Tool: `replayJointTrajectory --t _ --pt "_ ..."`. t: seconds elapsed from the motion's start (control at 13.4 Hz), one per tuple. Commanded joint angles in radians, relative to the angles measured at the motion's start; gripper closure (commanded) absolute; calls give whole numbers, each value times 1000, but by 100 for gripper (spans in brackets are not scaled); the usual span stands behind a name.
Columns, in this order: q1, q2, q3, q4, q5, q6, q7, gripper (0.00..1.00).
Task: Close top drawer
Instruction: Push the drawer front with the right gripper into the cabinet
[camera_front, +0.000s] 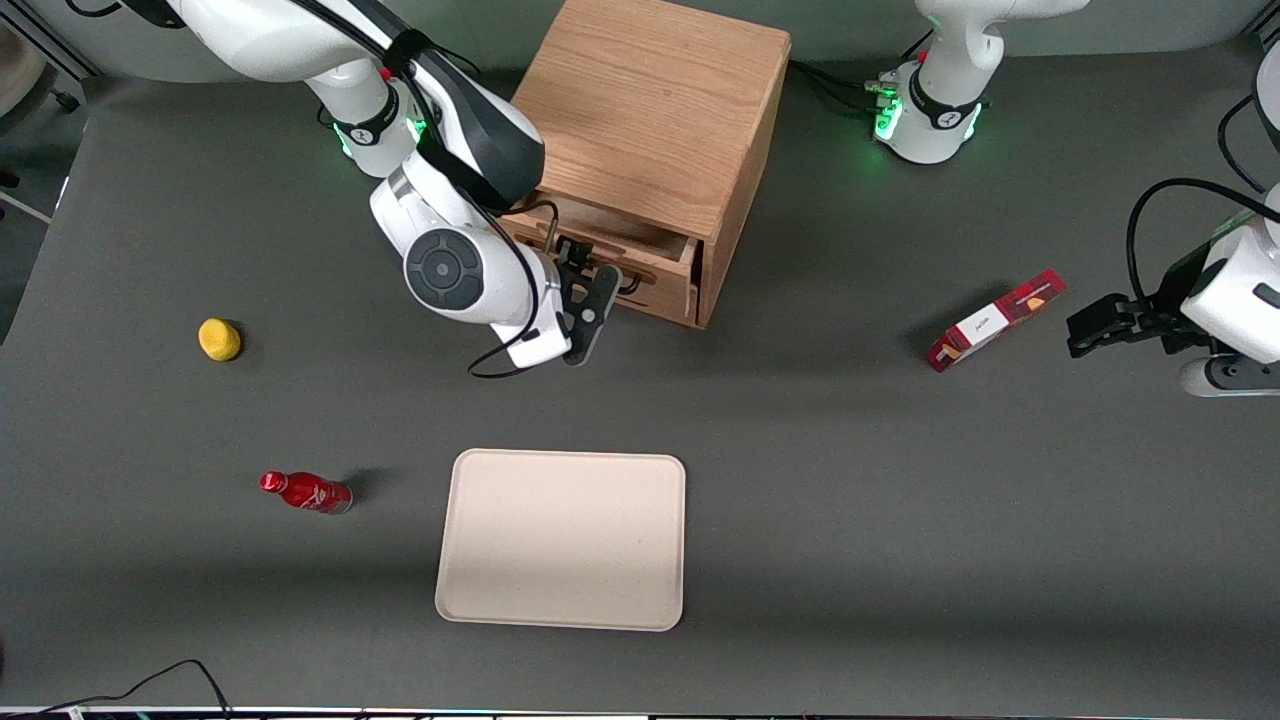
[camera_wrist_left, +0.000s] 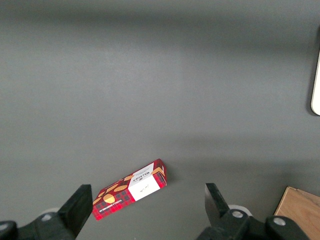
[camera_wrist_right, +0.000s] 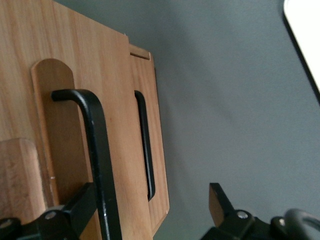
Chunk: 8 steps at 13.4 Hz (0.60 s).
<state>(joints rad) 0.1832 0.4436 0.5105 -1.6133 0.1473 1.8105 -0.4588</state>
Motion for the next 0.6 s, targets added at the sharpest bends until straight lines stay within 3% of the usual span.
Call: replayJointTrajectory --t 0.0,0.52 --pt "1 -84 43 -91 20 26 64 0" --pt "-2 -86 103 -114 18 43 140 0"
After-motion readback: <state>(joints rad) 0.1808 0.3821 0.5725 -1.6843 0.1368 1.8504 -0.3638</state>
